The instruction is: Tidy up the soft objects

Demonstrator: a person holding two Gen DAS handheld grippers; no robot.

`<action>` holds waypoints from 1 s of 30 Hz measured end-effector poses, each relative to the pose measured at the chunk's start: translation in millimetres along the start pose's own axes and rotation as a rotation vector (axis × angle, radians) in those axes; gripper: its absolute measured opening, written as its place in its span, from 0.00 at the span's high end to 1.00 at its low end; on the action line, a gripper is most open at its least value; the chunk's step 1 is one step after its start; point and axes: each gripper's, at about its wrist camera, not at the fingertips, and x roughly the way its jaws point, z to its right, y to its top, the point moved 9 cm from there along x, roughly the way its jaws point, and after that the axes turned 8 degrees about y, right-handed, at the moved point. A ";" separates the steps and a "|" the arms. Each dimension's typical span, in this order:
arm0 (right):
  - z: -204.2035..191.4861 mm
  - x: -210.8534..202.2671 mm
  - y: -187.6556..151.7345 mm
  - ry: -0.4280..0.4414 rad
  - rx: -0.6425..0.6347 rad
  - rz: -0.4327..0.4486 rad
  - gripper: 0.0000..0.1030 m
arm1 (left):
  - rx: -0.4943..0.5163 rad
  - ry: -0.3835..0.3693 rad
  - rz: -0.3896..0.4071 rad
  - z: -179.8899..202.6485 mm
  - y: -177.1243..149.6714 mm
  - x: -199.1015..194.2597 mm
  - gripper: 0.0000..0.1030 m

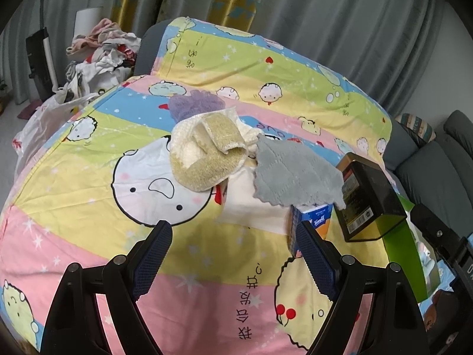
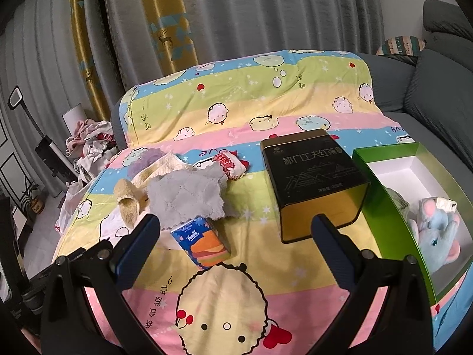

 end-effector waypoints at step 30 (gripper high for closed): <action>-0.5 4.3 -4.7 0.027 0.009 -0.027 0.02 | 0.012 -0.015 -0.002 7.1 -4.0 0.1 0.17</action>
